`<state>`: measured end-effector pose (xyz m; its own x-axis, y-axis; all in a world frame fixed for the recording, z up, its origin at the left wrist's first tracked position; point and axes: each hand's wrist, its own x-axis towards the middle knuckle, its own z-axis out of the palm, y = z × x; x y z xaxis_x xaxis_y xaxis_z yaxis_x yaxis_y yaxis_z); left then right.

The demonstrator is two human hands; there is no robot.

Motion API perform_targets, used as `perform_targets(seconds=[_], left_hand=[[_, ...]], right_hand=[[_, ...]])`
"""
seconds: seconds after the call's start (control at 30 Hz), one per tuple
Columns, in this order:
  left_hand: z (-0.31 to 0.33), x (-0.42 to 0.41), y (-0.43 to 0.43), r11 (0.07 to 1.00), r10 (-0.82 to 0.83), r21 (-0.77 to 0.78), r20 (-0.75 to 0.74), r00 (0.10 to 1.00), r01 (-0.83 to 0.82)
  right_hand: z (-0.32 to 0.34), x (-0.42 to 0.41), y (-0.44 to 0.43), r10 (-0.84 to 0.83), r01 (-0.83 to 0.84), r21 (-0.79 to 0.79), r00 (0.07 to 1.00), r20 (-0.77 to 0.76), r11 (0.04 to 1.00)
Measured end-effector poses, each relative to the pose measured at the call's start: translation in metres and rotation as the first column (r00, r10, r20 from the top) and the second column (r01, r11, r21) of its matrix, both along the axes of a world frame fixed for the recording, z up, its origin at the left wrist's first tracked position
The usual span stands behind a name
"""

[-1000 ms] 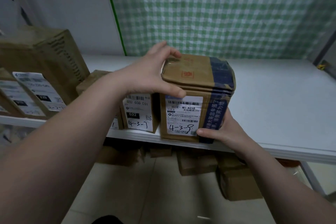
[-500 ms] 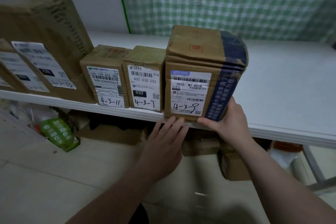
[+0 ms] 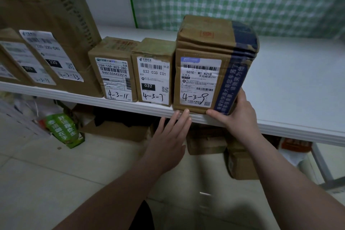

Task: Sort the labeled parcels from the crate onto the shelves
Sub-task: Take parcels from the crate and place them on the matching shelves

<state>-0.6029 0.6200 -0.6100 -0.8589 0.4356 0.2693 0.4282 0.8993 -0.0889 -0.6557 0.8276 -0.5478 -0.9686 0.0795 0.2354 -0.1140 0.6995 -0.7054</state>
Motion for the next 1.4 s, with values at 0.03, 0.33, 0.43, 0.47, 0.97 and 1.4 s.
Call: perform_targets(seconds=[0.03,0.33,0.43,0.47,0.97,1.4], left_hand=[[0.002,-0.001,0.001,1.0,0.001,-0.004,-0.001,1.0,-0.001],[0.006,-0.004,0.001,1.0,0.017,-0.016,0.019,1.0,-0.016],[0.006,-0.005,0.001,1.0,0.022,-0.02,0.024,0.999,-0.021],[0.006,-0.005,0.0,1.0,0.023,-0.02,0.025,0.999,-0.023],[0.002,-0.004,-0.001,0.999,0.012,-0.05,0.007,1.0,-0.012],[0.079,-0.004,0.001,0.978,-0.029,0.207,0.211,0.977,-0.016]], right_hand=[[0.0,0.0,-0.001,-0.004,0.004,-0.001,1.0,0.002,1.0],[0.002,-0.003,-0.005,-0.035,0.035,0.048,0.999,0.003,0.998],[0.003,-0.004,-0.007,-0.049,0.048,0.071,0.999,0.002,0.996],[0.003,-0.004,-0.008,-0.051,0.051,0.075,0.999,-0.003,0.996],[0.004,-0.003,-0.009,-0.078,0.08,0.143,0.997,-0.018,0.986],[0.037,0.013,0.001,-0.015,0.008,0.027,0.962,0.273,1.0]])
